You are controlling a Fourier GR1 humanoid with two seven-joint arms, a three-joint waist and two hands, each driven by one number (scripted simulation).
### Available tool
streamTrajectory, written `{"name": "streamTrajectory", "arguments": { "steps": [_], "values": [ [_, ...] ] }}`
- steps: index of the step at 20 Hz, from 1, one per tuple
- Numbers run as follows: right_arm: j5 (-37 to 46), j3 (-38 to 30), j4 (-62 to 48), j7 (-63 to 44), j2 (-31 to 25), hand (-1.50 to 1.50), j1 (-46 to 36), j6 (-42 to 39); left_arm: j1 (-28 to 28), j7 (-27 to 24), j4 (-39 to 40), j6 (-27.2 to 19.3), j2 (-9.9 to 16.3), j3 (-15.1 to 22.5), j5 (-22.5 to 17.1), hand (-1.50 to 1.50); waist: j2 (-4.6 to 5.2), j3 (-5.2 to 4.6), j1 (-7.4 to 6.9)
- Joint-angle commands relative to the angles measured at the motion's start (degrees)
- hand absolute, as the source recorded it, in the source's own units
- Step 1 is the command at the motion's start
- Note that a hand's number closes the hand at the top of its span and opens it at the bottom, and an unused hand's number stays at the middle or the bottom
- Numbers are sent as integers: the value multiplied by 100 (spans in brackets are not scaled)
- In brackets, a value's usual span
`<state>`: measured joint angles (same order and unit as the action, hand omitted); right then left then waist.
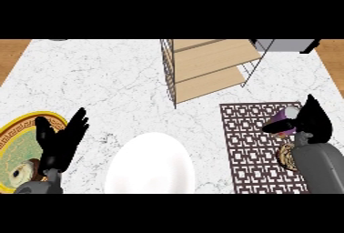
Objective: Pick the can from the placemat and place it in the tiered shelf
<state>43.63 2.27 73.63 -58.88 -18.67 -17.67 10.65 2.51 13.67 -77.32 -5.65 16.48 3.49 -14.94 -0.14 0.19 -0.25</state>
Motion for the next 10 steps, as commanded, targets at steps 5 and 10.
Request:
{"name": "streamTrajectory", "arguments": {
  "steps": [5, 10],
  "values": [
    [-117, -62, -334, 358, 267, 150, -111, -411, -70, -31, 213, 127, -172, -118, 215, 0, 15, -20, 13],
    [-203, 98, -783, 1084, 366, 150, -132, -538, -213, -177, 217, 303, -147, -218, 189, 0, 18, -19, 0]
  ]
}}
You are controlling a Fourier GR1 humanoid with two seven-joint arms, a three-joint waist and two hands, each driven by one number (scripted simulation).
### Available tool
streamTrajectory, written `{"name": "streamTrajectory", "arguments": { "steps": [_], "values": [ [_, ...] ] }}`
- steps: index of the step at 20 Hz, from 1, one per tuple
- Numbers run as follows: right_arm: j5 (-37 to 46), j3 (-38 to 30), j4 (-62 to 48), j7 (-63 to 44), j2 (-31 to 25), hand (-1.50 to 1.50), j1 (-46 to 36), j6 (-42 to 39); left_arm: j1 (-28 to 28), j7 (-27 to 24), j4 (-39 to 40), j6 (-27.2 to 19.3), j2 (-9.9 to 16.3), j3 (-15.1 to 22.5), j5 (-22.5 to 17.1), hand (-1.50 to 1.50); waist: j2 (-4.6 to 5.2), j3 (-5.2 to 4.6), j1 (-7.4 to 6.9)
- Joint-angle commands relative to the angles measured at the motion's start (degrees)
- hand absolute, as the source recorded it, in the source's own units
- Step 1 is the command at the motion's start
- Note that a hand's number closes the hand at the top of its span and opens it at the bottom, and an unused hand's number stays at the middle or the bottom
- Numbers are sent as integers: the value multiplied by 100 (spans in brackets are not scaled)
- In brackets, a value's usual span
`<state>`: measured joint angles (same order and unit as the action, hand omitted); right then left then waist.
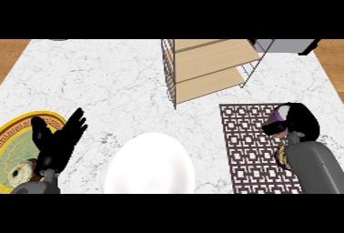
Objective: Pick the can from the placemat and place it in the tiered shelf
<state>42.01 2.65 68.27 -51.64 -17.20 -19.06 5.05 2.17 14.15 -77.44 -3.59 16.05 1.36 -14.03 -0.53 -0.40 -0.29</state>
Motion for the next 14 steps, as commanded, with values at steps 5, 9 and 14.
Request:
{"name": "streamTrajectory", "arguments": {
  "steps": [5, 9, 14],
  "values": [
    [192, 53, -142, 330, 498, 150, -250, 317, 188, 109, 321, 121, -90, -183, 120, 0, 58, 40, 9],
    [792, 466, 462, 54, 587, 150, -304, 470, 130, 424, -101, 59, -55, -190, 110, 0, 45, 39, 5],
    [-53, 2273, 953, 2204, 1300, 150, -405, -1099, 249, 241, 45, 65, -233, 35, 204, 0, 61, 49, -302]
  ]
}}
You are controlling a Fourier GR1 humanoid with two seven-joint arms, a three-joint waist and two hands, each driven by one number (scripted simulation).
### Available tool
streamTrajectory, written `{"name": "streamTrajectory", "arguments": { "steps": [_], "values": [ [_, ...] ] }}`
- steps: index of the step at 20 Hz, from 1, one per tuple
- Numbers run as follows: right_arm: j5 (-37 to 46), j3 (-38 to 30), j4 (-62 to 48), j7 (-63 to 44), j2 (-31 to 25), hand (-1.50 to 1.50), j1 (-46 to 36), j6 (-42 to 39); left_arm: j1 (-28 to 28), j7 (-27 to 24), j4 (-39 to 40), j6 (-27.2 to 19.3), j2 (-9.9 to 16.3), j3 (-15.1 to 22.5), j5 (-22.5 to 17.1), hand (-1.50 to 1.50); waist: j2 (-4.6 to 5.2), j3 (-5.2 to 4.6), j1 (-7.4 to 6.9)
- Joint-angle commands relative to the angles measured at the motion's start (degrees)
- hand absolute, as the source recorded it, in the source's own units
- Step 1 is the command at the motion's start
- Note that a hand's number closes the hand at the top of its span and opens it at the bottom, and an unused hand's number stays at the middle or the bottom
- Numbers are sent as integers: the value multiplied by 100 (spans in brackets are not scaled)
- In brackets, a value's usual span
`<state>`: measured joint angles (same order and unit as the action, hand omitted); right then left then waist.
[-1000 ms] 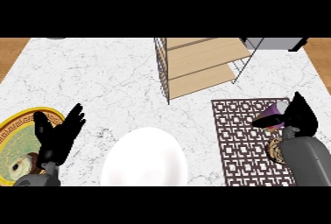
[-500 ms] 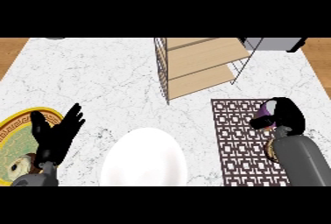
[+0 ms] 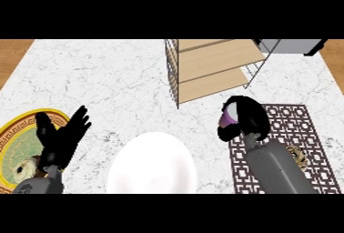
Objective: Pick the can from the placemat and place it in the tiered shelf
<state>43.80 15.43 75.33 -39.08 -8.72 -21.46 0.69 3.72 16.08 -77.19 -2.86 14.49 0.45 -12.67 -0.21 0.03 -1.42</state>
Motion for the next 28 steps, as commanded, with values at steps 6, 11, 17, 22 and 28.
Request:
{"name": "streamTrajectory", "arguments": {
  "steps": [6, 11, 17, 22, 28],
  "values": [
    [-500, 1784, 2065, 1428, 597, 150, 32, -1143, -295, -61, -73, -87, -49, 25, 94, 0, -50, -3, 182],
    [-370, 1577, 4163, 192, 549, 150, -78, -1549, -366, -6, -59, -18, 41, -153, -15, 0, -38, -6, 242],
    [-1053, 322, 5228, -1567, 814, 150, -1425, -2919, -104, -112, 149, 81, 28, -145, 74, 0, -4, -12, 202],
    [-1693, -772, 5080, -2429, 777, 150, -2718, -3421, -243, -53, -67, -54, -109, -60, 185, 0, -12, -13, 154],
    [-2118, -2004, 3684, -1779, 109, 150, -3609, -3206, -221, -111, 103, 227, 56, -214, 103, 0, 14, -8, 127]
  ]
}}
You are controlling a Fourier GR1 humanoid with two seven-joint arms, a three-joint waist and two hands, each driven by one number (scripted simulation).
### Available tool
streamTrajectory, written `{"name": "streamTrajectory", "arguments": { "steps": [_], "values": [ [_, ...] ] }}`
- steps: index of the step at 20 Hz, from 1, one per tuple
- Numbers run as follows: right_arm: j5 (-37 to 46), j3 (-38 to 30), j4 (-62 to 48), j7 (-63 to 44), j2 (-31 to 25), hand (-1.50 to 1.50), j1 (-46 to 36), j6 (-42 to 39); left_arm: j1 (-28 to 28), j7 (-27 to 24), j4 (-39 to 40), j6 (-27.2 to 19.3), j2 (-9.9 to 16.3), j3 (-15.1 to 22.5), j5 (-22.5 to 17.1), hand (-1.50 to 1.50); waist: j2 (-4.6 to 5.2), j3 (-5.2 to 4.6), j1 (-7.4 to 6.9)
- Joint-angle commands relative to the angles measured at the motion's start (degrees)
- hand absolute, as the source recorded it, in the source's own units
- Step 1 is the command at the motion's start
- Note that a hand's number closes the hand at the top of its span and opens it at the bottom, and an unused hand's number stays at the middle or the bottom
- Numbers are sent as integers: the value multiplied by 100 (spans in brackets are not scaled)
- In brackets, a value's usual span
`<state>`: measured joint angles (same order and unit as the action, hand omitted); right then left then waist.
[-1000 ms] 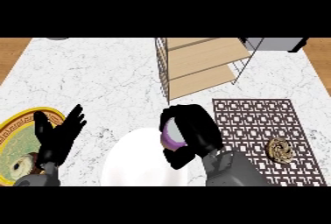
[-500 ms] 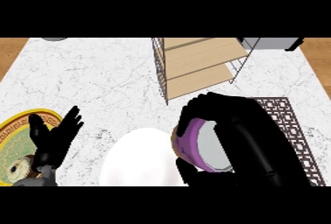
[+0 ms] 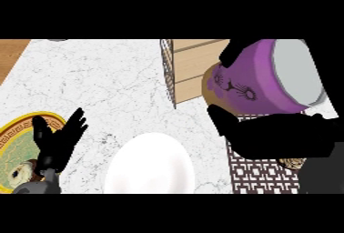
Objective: Pick the can from the placemat and place it in the tiered shelf
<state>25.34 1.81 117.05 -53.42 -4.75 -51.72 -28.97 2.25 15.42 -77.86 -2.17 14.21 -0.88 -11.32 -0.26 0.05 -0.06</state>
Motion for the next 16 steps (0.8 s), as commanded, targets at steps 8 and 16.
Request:
{"name": "streamTrajectory", "arguments": {
  "steps": [8, 16],
  "values": [
    [1, -1002, -2499, 494, -785, 150, -1775, 183, 47, -17, 255, 71, -124, -64, 33, 0, 36, -10, -63],
    [12, -993, -4040, 1981, -1316, 150, -1835, 15, 240, 334, -30, -260, -299, 85, 275, 0, 45, -5, -75]
  ]
}}
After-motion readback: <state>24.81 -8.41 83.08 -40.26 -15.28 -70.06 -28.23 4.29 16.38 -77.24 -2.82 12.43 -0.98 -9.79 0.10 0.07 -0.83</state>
